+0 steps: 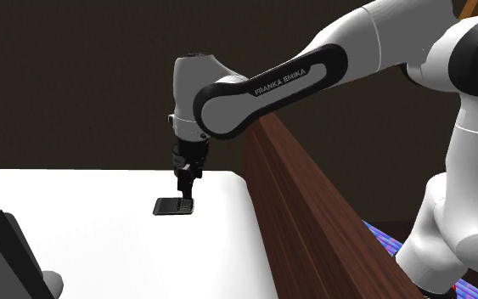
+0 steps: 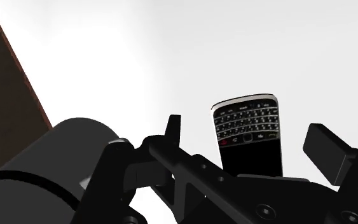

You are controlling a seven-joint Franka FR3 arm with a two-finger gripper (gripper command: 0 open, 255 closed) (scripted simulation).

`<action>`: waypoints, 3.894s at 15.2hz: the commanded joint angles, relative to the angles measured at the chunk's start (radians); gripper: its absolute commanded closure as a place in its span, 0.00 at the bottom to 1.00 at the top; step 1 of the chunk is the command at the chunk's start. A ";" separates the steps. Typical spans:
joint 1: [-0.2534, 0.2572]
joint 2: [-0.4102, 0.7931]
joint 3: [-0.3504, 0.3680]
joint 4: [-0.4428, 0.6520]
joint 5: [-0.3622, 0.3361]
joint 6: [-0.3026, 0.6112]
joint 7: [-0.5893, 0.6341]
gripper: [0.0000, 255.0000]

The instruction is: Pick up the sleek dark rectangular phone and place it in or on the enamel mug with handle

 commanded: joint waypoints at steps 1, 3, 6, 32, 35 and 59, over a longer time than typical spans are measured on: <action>0.016 0.057 0.010 0.032 -0.004 0.016 0.004 0.00; 0.018 0.069 0.008 0.021 -0.008 0.039 0.007 0.00; 0.020 0.088 0.005 0.005 -0.016 0.073 0.011 0.00; 0.019 0.073 0.008 0.019 -0.010 0.045 0.008 1.00; 0.017 0.055 0.010 0.036 -0.003 0.011 0.004 1.00; 0.014 -0.025 0.021 0.255 0.027 -0.285 -0.013 1.00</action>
